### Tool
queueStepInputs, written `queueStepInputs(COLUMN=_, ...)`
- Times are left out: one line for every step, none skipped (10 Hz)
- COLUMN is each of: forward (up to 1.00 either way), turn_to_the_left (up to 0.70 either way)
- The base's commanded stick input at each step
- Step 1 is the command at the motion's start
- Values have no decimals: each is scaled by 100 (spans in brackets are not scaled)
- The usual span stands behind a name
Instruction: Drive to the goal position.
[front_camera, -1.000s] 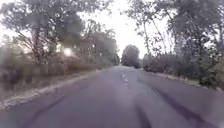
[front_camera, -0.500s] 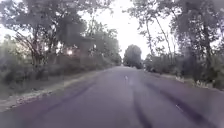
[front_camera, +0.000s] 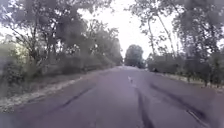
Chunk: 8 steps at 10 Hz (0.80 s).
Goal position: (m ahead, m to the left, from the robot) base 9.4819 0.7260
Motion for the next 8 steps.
queueStepInputs(forward=100, turn_to_the_left=0)
queueStepInputs(forward=100, turn_to_the_left=0)
queueStepInputs(forward=100, turn_to_the_left=0)
queueStepInputs(forward=100, turn_to_the_left=0)
queueStepInputs(forward=100, turn_to_the_left=0)
queueStepInputs(forward=100, turn_to_the_left=-14)
queueStepInputs(forward=100, turn_to_the_left=-40)
queueStepInputs(forward=100, turn_to_the_left=-40)
